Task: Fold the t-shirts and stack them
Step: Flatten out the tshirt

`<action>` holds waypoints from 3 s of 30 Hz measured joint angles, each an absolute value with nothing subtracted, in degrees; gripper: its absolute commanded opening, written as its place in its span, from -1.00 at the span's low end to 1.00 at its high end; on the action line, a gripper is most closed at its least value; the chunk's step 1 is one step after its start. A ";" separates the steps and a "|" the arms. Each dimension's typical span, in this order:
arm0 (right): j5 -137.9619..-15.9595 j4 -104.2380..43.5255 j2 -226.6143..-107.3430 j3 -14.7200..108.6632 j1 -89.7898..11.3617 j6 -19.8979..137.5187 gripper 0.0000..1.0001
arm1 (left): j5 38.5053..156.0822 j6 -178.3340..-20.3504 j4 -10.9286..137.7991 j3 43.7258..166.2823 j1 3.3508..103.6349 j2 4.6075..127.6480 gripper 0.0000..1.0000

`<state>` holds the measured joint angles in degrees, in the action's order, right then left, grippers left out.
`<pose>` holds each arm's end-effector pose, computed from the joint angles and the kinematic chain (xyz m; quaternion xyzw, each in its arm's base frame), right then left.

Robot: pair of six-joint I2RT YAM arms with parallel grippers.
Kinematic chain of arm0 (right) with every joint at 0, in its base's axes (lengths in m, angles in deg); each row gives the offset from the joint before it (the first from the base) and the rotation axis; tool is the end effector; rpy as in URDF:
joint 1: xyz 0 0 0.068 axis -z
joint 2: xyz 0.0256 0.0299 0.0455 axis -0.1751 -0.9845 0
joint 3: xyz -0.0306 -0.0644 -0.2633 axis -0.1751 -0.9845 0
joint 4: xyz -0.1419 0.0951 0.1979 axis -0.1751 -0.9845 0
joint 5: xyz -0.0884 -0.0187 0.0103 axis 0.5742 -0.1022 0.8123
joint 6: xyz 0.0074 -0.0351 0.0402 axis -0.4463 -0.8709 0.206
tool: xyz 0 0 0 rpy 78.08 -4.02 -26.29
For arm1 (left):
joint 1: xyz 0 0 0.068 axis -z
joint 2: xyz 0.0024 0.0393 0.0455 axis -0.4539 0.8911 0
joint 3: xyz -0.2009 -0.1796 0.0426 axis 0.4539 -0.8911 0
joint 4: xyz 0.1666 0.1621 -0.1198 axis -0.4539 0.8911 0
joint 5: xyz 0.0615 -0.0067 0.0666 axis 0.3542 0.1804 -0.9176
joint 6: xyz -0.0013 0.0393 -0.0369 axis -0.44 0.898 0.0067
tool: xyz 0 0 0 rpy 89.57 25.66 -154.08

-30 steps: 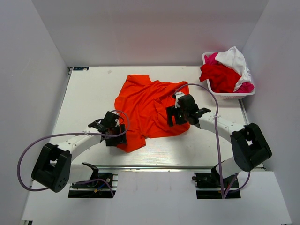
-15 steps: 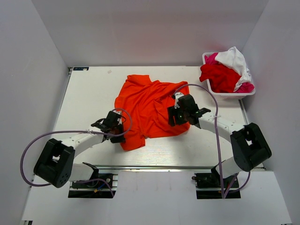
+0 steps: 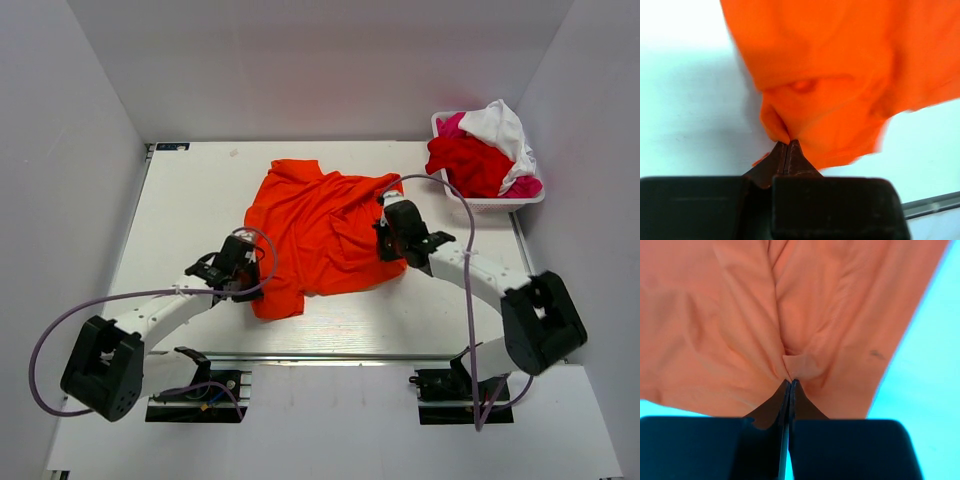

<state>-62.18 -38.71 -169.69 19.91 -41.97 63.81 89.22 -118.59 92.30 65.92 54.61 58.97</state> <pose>0.2609 0.1571 0.2074 -0.1364 0.9094 0.0914 0.3821 0.1848 -0.0969 0.1700 -0.0268 0.9698 -0.1198 0.2109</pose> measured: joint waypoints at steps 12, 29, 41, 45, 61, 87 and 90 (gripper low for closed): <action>-40.26 -38.27 -149.47 22.60 -40.57 67.24 -1.00 | 73.37 -113.70 96.94 101.78 53.95 58.77 -1.00; -36.83 -37.36 -148.07 54.80 -39.71 51.05 -1.00 | 63.34 -93.43 96.59 142.13 54.24 68.57 -1.00; -52.63 -40.28 -140.07 68.17 -39.78 47.70 -1.00 | 75.82 -85.17 94.40 150.81 54.85 60.15 -1.00; -57.72 -40.31 -136.86 68.20 -39.78 47.94 -1.00 | 79.82 -84.56 93.50 154.13 54.85 57.61 -1.00; -57.68 -32.04 -131.33 49.01 -39.67 51.31 -1.00 | 77.42 -83.82 87.82 141.28 54.65 54.93 -1.00; -39.41 -22.84 -195.17 54.27 -34.86 57.71 -1.00 | 59.67 -96.25 80.65 137.21 42.54 113.52 -1.00; -39.32 -23.98 -200.02 60.70 -34.03 57.60 -0.98 | 60.61 -96.43 81.81 143.42 41.60 118.20 -1.00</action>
<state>-39.32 -23.98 -200.02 60.70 -34.03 57.60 60.61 -96.43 81.81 143.42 41.60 118.20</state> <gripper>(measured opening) 0.007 0.023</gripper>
